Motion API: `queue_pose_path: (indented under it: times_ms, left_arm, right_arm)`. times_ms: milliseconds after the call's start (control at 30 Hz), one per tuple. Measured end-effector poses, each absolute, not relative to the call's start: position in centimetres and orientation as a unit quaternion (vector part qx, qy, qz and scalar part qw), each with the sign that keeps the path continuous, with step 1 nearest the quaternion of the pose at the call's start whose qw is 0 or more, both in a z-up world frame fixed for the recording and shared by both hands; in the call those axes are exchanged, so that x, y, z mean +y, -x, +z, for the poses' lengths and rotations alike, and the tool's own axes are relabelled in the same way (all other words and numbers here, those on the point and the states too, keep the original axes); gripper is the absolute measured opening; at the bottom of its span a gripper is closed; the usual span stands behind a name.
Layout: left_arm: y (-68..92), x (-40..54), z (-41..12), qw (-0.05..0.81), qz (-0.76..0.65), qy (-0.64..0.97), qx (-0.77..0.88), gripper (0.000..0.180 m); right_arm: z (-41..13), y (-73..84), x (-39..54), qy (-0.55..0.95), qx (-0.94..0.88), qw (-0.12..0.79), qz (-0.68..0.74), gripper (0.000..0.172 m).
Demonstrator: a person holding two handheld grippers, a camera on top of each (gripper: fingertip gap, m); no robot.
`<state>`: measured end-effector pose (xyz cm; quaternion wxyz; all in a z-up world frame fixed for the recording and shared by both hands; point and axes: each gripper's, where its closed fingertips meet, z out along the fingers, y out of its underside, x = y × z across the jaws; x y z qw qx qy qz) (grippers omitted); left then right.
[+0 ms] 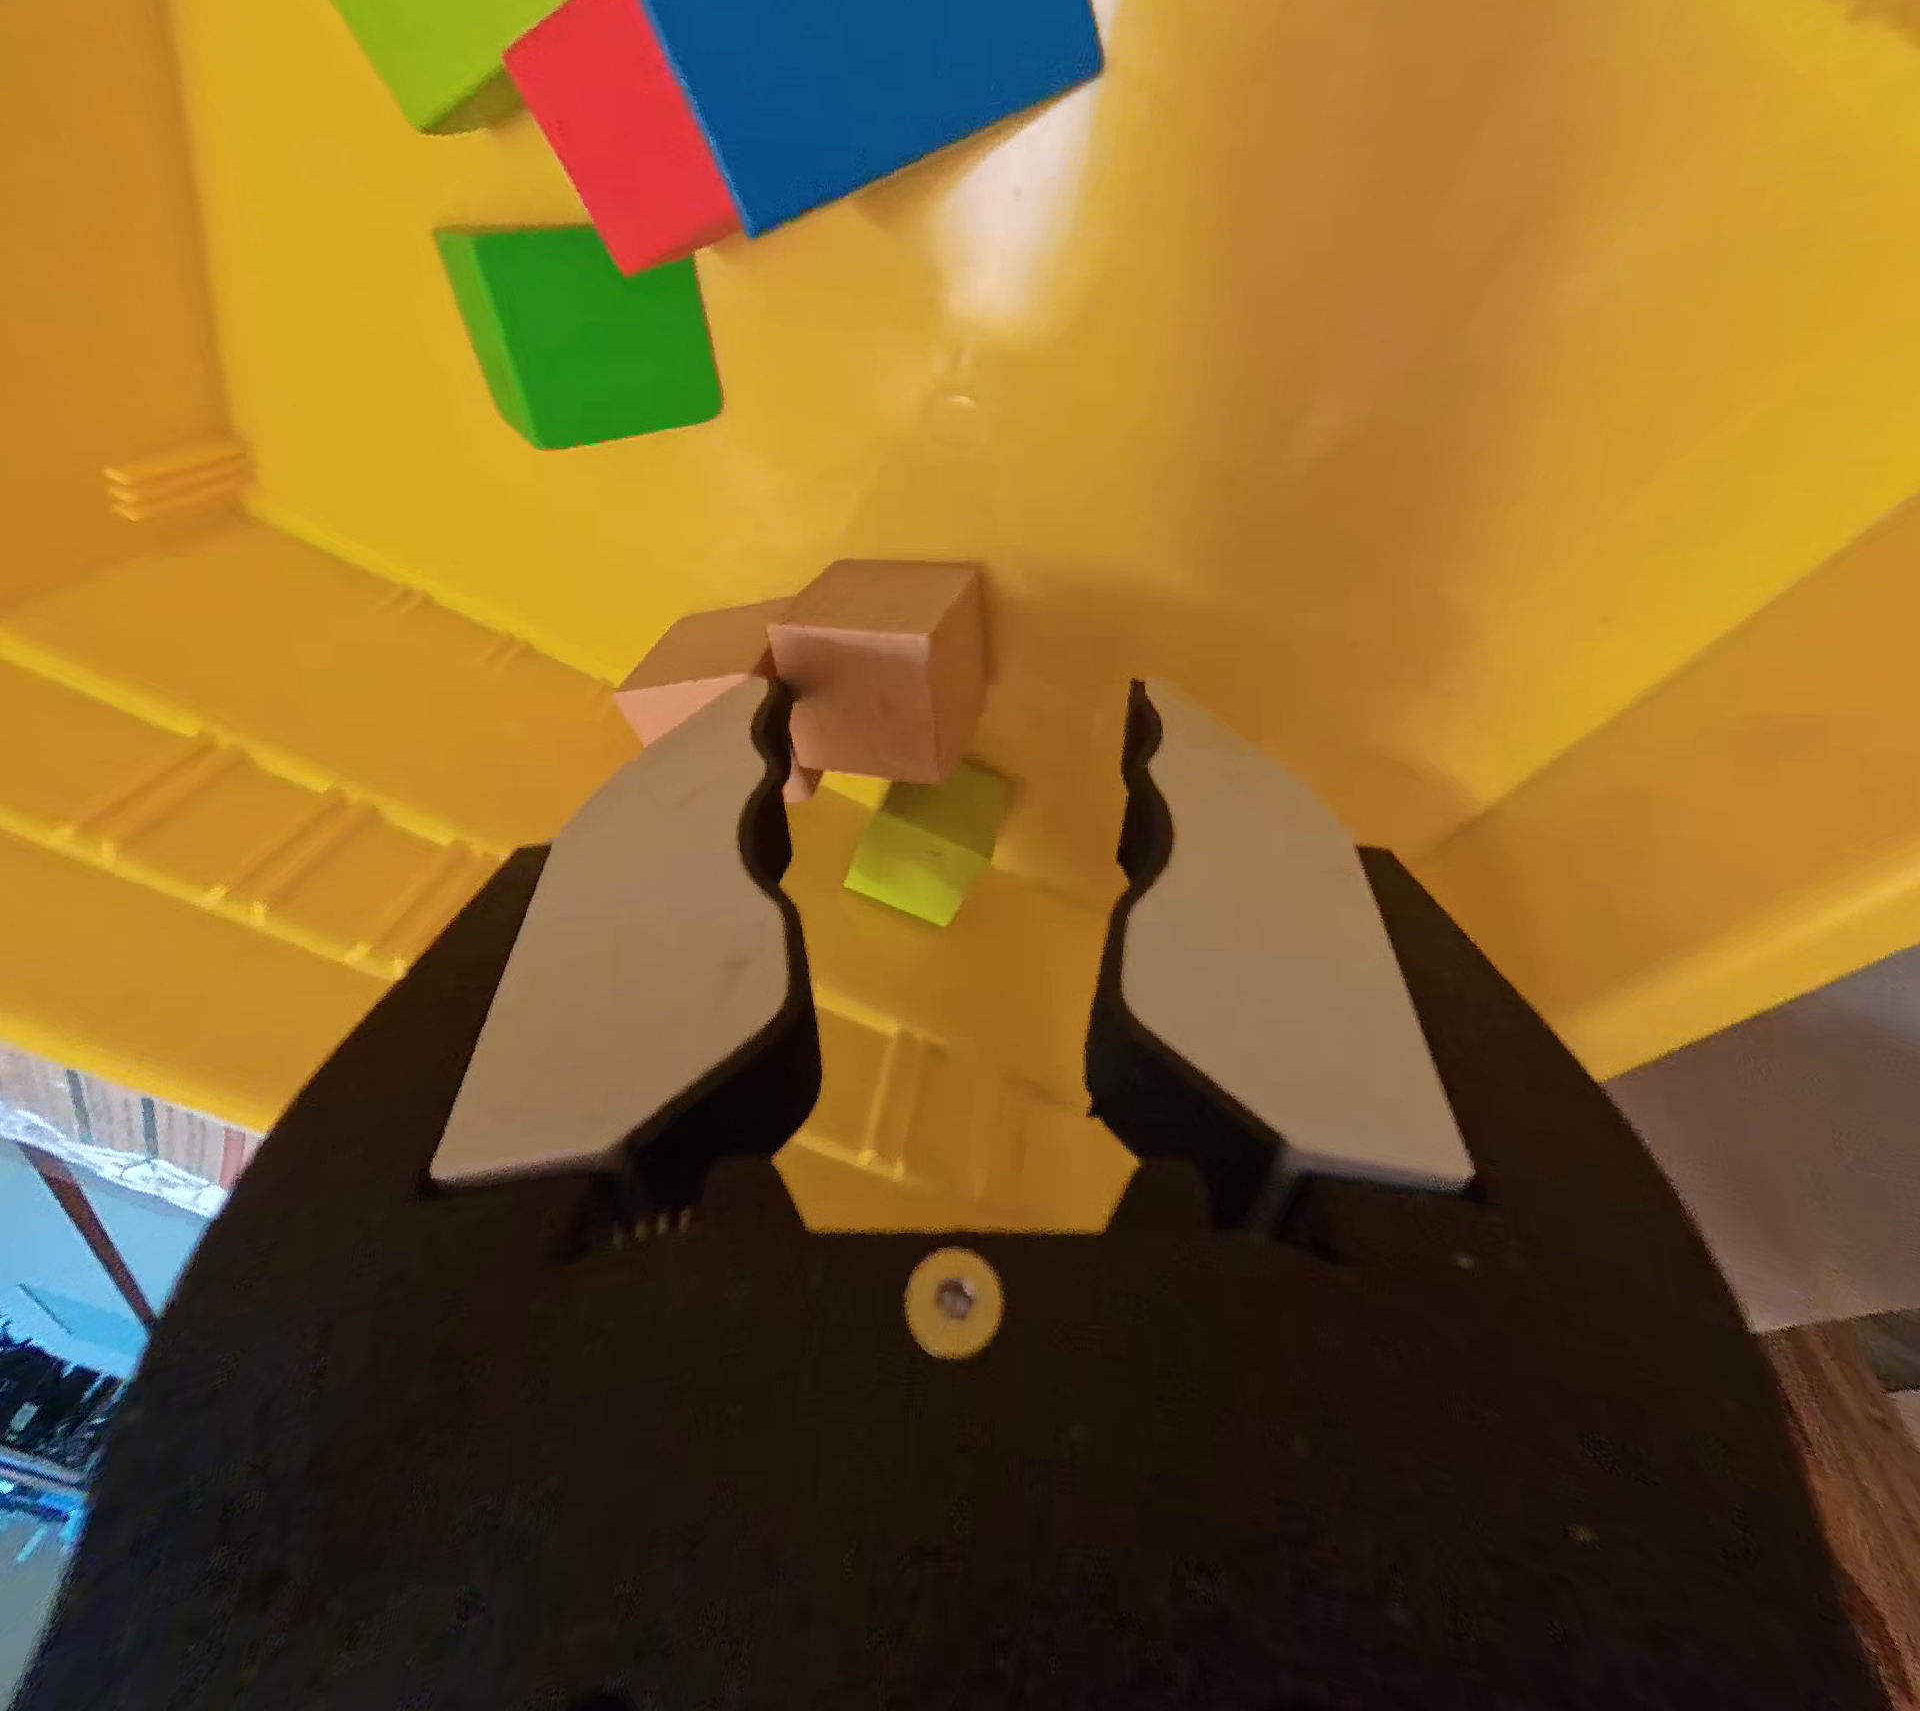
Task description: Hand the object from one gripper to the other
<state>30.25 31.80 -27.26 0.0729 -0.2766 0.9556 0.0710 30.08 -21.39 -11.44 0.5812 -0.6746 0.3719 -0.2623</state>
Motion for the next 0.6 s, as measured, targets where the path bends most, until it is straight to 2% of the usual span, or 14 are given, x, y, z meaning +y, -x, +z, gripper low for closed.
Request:
queue_pose_path:
  times_ms: [267, 467, 600]
  left_arm:
    - [-31.4, 31.5, -27.2, 0.100, 0.061, 0.263, 0.958, 0.060]
    - [-30.8, 31.7, -28.4, 0.072, 0.066, 0.285, 0.953, 0.061]
    - [-30.3, 31.3, -28.6, 0.062, 0.054, 0.291, 0.953, 0.050]
  right_arm:
    - [-12.0, -30.3, -21.1, 0.679, 0.372, 0.579, -0.255, 0.059]
    - [-12.1, -30.3, -21.2, 0.680, 0.372, 0.579, -0.255, 0.059]
    - [-12.2, -30.2, -21.2, 0.681, 0.373, 0.578, -0.252, 0.059]
